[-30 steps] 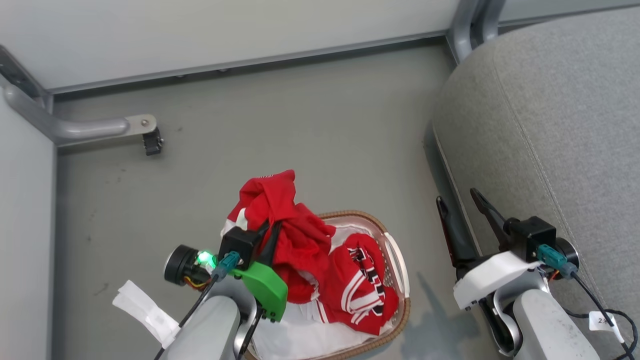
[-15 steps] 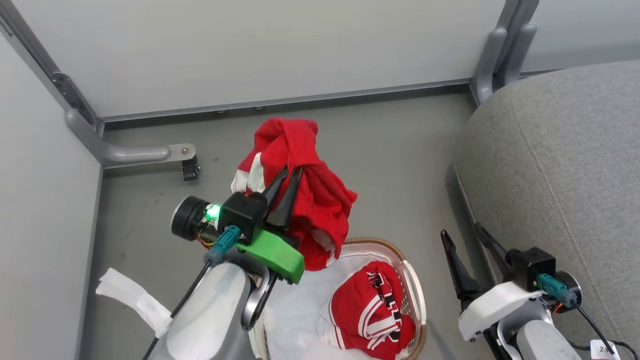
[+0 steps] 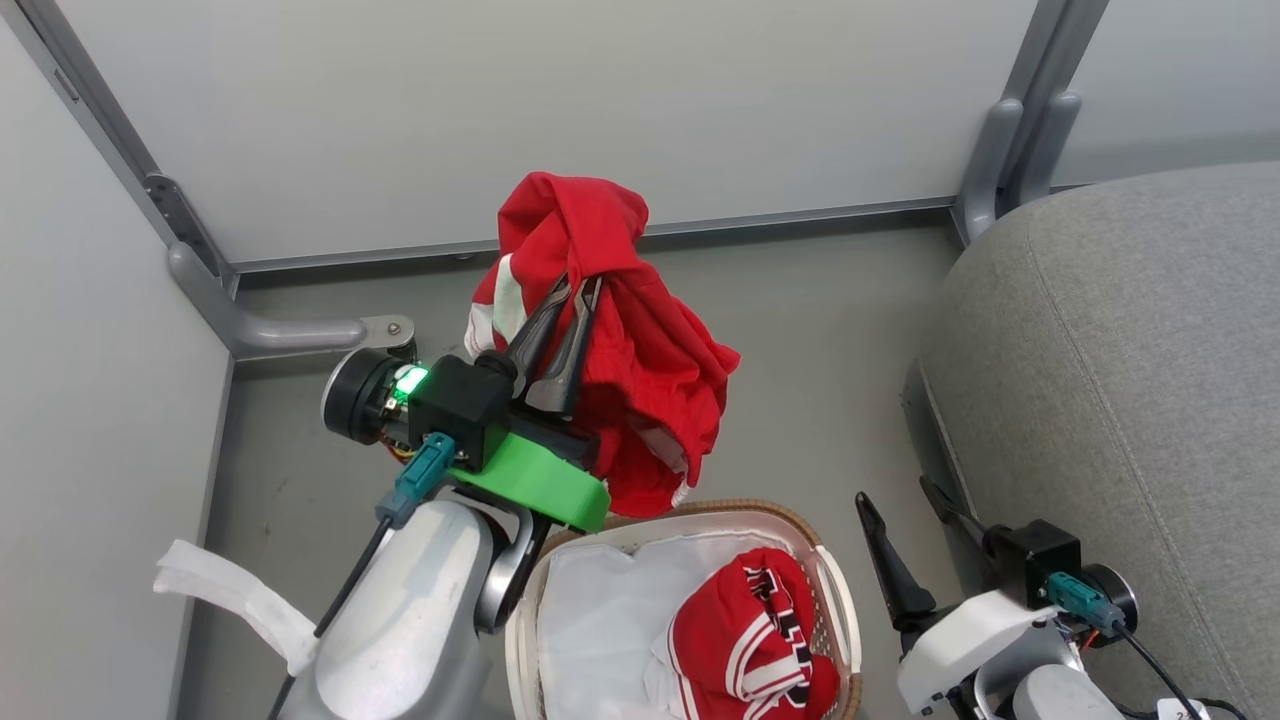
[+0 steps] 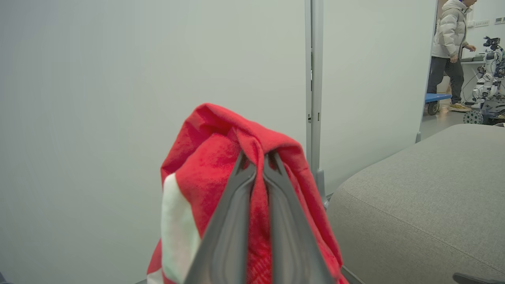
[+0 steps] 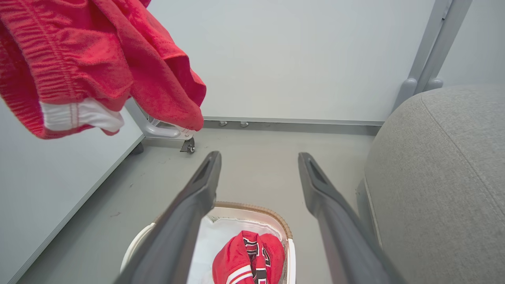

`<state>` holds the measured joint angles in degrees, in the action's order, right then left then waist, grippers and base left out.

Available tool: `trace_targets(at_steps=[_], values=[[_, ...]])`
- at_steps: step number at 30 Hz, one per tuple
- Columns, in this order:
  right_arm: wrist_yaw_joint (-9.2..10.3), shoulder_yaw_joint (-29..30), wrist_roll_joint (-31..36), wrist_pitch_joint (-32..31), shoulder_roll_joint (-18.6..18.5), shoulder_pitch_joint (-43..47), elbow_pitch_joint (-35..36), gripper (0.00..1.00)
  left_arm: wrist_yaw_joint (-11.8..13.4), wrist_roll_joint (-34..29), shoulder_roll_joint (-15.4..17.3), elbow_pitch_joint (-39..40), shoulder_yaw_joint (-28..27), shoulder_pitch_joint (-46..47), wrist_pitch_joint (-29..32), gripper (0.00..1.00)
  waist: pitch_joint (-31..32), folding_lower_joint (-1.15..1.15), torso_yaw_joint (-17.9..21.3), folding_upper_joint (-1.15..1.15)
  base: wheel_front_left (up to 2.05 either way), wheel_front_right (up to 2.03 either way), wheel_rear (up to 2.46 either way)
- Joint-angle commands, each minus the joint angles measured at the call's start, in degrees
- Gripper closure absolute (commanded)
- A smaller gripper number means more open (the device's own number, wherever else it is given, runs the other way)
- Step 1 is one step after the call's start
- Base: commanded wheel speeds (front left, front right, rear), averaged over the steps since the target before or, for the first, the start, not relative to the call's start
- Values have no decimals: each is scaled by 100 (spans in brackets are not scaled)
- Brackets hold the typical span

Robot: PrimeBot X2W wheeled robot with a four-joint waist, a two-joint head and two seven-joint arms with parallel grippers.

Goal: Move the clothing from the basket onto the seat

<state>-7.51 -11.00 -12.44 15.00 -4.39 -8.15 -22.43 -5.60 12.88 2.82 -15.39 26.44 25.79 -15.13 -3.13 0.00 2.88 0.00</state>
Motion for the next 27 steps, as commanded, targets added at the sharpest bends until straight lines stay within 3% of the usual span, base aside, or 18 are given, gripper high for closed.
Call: trace_targets(at_steps=[1, 18, 27], values=[[4, -65, -4, 26, -23, 1, 54, 0, -28, 7, 17, -5, -10, -86, -3, 100, 11, 0, -11, 0, 0, 0, 0], [4, -1993, -318, 26, -219, -1230, 602, 0, 16, 243, 16, -86, 353, 69, -3, 100, -87, 0, -395, 0, 0, 0, 0], [4, -2451, -286, 26, -143, -1748, 386, 0, 67, 317, 16, -35, 537, 130, -3, 100, -144, 0, -638, 0, 0, 0, 0]])
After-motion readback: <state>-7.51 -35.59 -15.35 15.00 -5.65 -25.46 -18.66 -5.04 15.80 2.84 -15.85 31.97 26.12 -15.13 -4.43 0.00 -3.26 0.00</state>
